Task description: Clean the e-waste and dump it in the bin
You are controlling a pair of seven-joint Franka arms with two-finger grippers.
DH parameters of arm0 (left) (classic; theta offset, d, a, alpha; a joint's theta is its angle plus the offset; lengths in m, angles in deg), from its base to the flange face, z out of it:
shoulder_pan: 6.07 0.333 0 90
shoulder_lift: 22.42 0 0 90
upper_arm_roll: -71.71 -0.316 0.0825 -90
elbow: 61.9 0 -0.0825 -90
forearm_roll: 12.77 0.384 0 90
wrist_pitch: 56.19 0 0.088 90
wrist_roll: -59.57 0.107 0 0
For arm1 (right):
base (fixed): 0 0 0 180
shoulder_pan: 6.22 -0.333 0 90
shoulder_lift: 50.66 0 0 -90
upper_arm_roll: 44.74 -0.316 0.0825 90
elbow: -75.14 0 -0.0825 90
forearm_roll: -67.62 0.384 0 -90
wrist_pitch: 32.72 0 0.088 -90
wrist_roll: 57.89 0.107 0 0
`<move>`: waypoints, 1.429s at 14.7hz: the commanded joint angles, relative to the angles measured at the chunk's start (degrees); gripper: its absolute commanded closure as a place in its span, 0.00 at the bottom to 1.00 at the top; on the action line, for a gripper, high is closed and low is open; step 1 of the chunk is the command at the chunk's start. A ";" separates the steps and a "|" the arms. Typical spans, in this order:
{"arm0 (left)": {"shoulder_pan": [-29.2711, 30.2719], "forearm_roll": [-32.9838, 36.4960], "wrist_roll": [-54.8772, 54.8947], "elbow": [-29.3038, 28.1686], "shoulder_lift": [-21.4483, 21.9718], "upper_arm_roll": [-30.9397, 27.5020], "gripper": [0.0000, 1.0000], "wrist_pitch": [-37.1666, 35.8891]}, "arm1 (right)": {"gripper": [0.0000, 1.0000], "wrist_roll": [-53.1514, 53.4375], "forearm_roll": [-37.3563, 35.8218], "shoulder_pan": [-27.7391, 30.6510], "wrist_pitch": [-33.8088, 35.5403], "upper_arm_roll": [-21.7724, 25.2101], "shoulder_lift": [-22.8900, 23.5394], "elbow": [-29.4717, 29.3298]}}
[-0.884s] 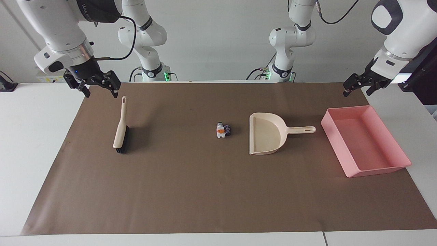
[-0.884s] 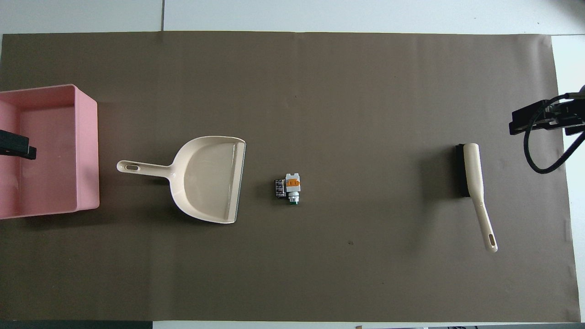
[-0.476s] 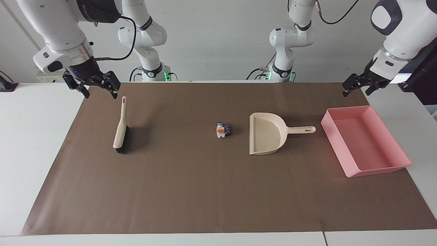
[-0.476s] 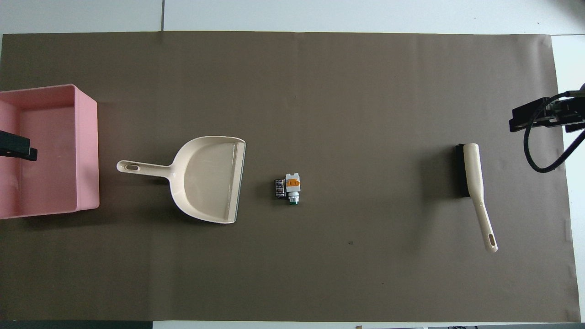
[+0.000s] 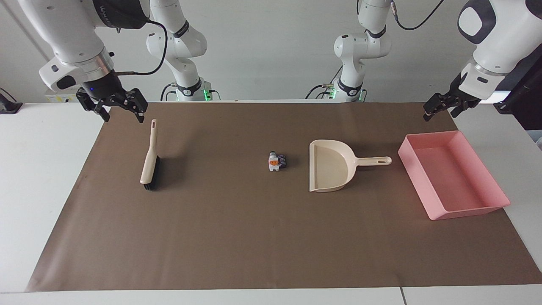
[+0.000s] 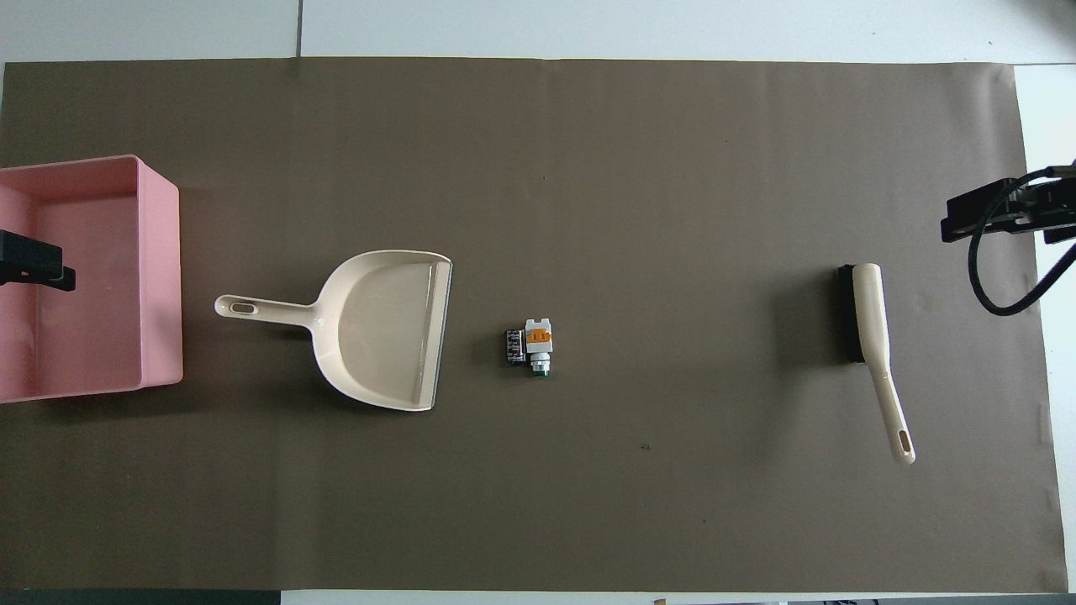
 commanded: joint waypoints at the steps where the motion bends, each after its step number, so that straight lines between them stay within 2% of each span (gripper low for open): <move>1: -0.89 1.02 -1.10 0.35 0.06 -0.13 0.01 -1.87 | 0.01 -1.23 0.30 0.64 -1.08 -0.24 -1.46 1.94; 8: -2.30 1.02 0.21 0.18 0.06 0.49 0.02 0.93 | 0.01 -0.79 0.39 0.73 -0.91 0.02 -2.42 4.05; 11: -3.35 1.02 10.02 0.18 0.06 0.49 0.02 2.08 | 0.01 -0.61 0.39 0.73 -0.74 0.11 -3.04 5.27; 13: -3.35 1.02 18.54 0.09 0.06 0.49 0.02 2.95 | 0.01 -0.78 -0.05 0.99 -1.70 0.28 -4.53 8.60; 14: -3.35 1.02 23.37 0.09 0.06 0.49 0.02 4.00 | 0.01 -0.96 -0.14 1.34 -3.79 0.29 -5.67 11.40; 17: -3.44 1.02 35.59 -0.43 -0.29 0.75 0.03 5.68 | 0.01 -1.75 -0.23 2.74 -15.37 0.37 -12.60 27.37; 21: -5.55 1.02 51.15 -3.24 -0.64 0.75 0.03 10.77 | 0.01 -4.04 -0.14 3.98 -22.69 0.37 -13.68 38.04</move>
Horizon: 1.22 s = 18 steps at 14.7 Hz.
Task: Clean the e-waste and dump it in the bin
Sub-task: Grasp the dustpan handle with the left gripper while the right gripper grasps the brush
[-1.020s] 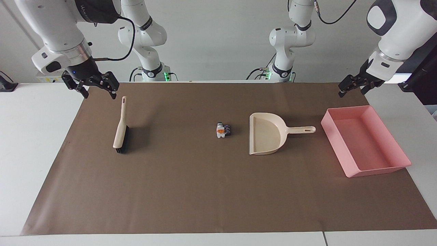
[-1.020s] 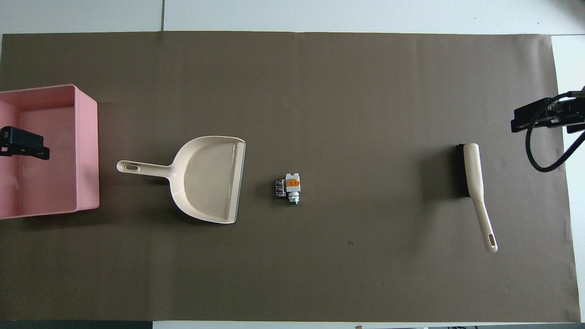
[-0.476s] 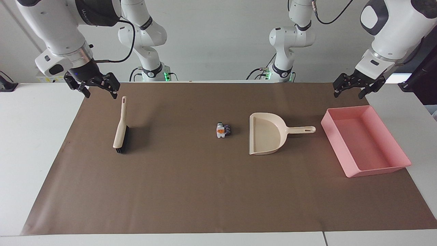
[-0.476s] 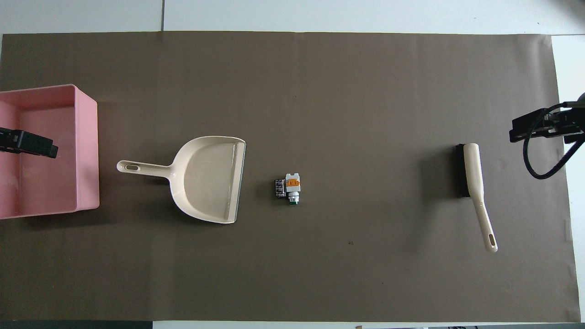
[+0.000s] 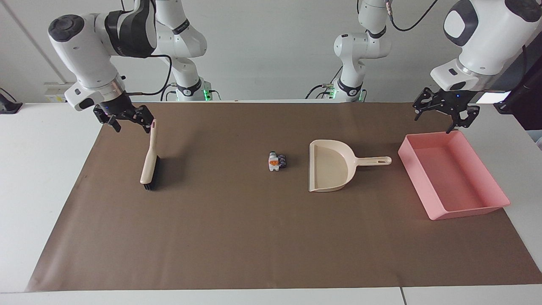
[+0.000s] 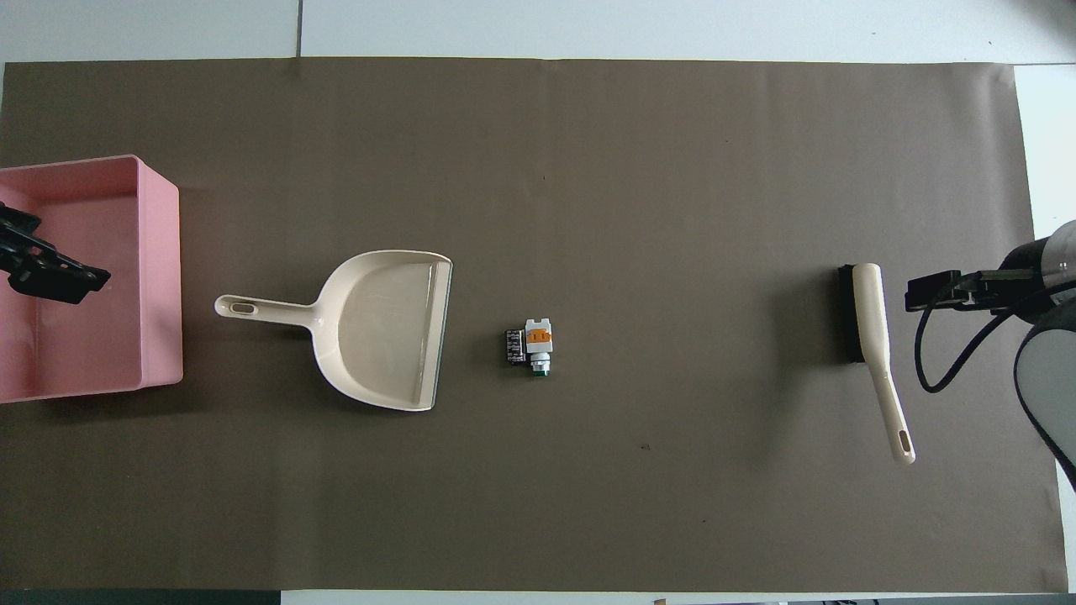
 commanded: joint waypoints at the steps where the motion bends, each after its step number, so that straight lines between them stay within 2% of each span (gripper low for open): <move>1: -2.57 0.95 10.54 -2.66 -0.12 -0.22 0.04 3.84 | 0.01 -2.02 -0.05 1.33 -6.56 -0.26 -2.55 9.22; 7: -7.32 0.95 27.53 -8.72 -1.70 -0.31 0.05 9.46 | 0.01 -6.94 0.13 3.70 -16.85 -0.26 -2.28 20.13; 8: -8.54 1.82 27.98 -10.04 -2.05 -0.40 0.05 11.39 | 0.01 -8.43 0.30 4.14 -18.70 -0.26 -2.28 21.71; 10: -11.17 8.21 27.29 -14.25 -2.41 -0.31 0.08 15.26 | 0.01 -9.32 0.57 5.46 -19.42 -0.26 -2.20 23.13; 13: -13.64 11.22 25.79 -18.74 -3.54 -0.40 0.09 19.40 | 0.01 -11.17 0.65 5.64 -19.60 -0.26 -3.60 26.64; 18: -16.73 20.18 18.41 -25.77 -4.69 -0.31 0.12 26.25 | 0.01 -12.40 0.74 6.25 -19.42 -0.18 -4.30 27.97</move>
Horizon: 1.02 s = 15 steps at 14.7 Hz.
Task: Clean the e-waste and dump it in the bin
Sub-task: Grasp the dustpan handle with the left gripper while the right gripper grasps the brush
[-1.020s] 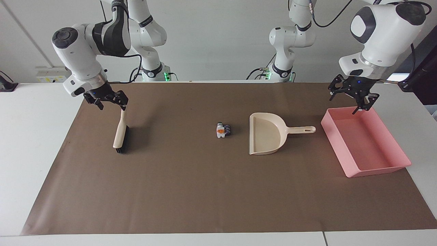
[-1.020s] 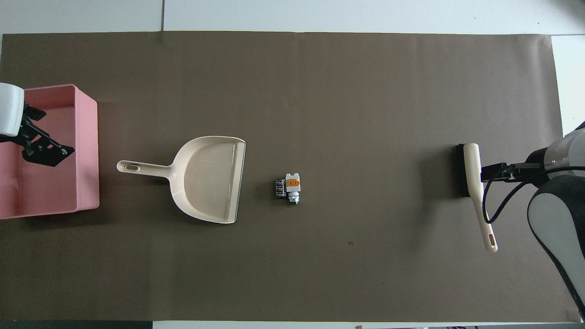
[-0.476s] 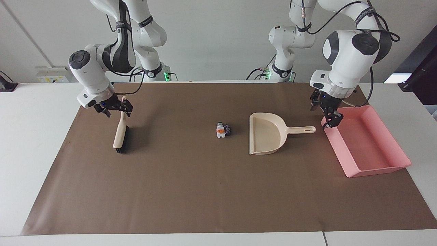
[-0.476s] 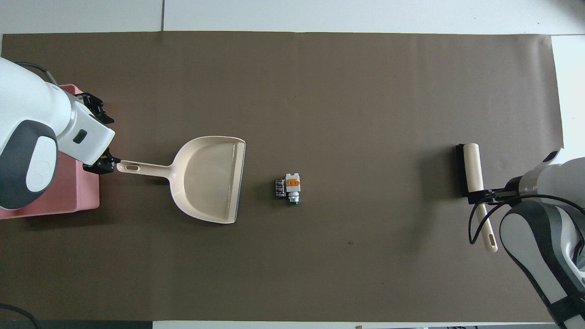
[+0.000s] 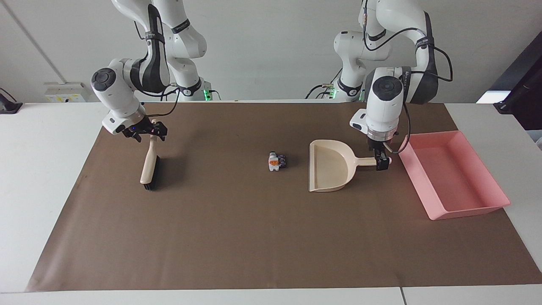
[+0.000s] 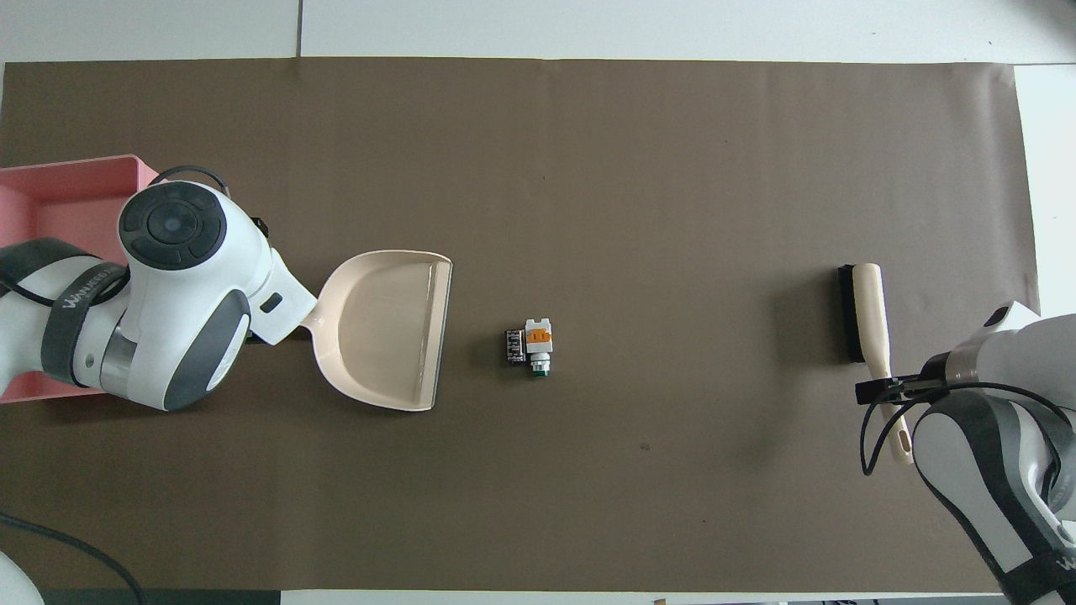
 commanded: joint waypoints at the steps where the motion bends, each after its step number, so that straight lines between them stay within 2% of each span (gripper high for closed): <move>1: -1.73 3.98 -3.14 -3.95 0.08 -0.74 0.12 3.92 | 0.02 -3.02 0.69 1.07 -1.02 -0.22 -2.16 2.07; 5: -3.14 7.67 -7.17 -6.58 -0.97 -0.74 0.14 5.50 | 0.07 -3.65 0.69 1.07 -1.10 -0.22 -2.34 2.78; 9: -3.23 8.12 -8.07 -7.29 -1.06 -0.74 0.17 5.86 | 0.10 -3.47 0.69 2.04 -2.77 -0.22 -1.81 3.30; 11: -3.23 8.12 -8.59 -7.21 -1.06 -0.74 0.33 5.86 | 0.16 -3.21 0.78 2.04 -2.86 -0.22 -1.81 3.31; 14: -3.58 8.12 -8.77 -7.03 -1.06 -0.74 0.69 5.33 | 0.19 -2.94 1.56 2.04 -2.51 -0.22 -1.81 3.39; 15: -3.58 8.12 -8.77 -6.94 -1.06 -0.74 0.73 5.33 | 0.19 -2.94 2.35 1.95 -2.34 -0.22 -1.90 3.48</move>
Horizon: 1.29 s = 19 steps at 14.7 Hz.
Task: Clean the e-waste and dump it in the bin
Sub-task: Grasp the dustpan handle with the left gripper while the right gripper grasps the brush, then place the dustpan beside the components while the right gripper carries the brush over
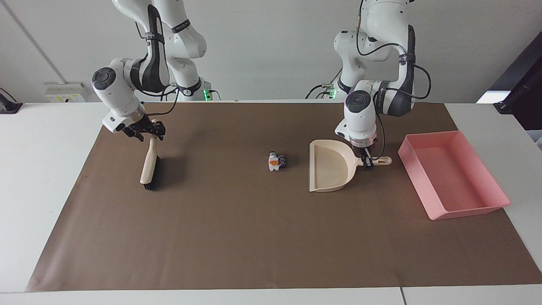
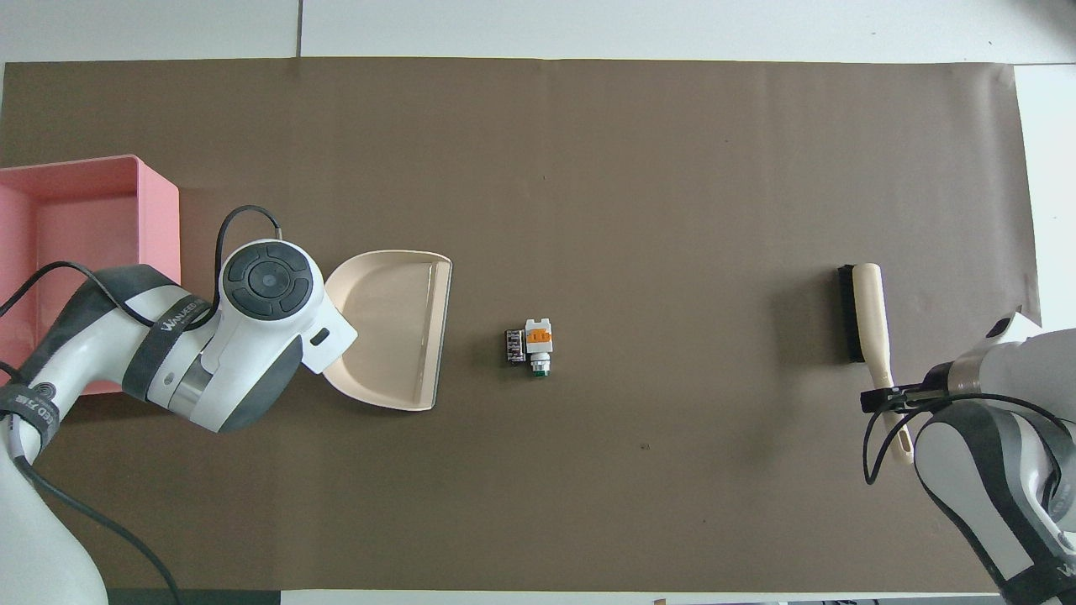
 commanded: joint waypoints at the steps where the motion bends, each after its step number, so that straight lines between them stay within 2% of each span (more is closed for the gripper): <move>1: -1.11 1.42 -1.79 -0.52 0.62 -0.76 0.73 0.76 | 0.19 -1.60 1.94 0.73 -0.65 -0.23 -1.27 1.29; 3: -1.11 1.42 -1.88 -0.43 1.41 -0.76 0.72 0.59 | 0.25 -1.60 1.95 0.64 -0.57 -0.23 -1.28 1.29; 6: -1.11 1.42 -1.97 0.36 2.20 -0.76 0.72 -0.11 | 0.46 -1.60 1.95 0.21 -0.04 -0.31 -1.19 1.20; 7: -1.20 1.42 -1.97 0.80 2.20 -0.76 0.73 -1.25 | 0.65 -1.60 1.95 0.12 -0.04 -0.31 -1.19 1.11; 8: -1.29 1.33 -3.10 1.32 2.37 -0.76 0.76 -2.56 | 0.96 -0.47 2.47 0.03 0.40 -0.31 -1.19 1.02; 9: -1.46 1.33 -5.37 2.37 2.38 -0.68 0.79 -4.41 | 1.00 1.11 3.60 -0.49 1.18 -0.40 -1.01 0.41; 12: -2.42 1.24 -7.51 5.19 2.29 -0.59 0.87 -11.09 | 1.00 1.74 3.97 -2.34 4.26 -0.32 -0.75 -2.13; 13: -2.69 1.24 -7.42 5.54 2.20 -0.59 0.87 -12.23 | 1.00 1.74 3.97 -2.35 5.05 -0.40 -0.75 -2.84; 15: -4.00 1.33 -7.42 6.25 2.03 -0.68 0.99 -13.56 | 1.00 3.48 3.97 -2.96 6.81 -0.84 -1.01 -4.85; 19: -6.29 3.60 -7.51 6.34 1.68 -0.68 1.00 -15.23 | 1.00 14.36 3.79 -10.85 13.75 -1.89 -2.15 -9.60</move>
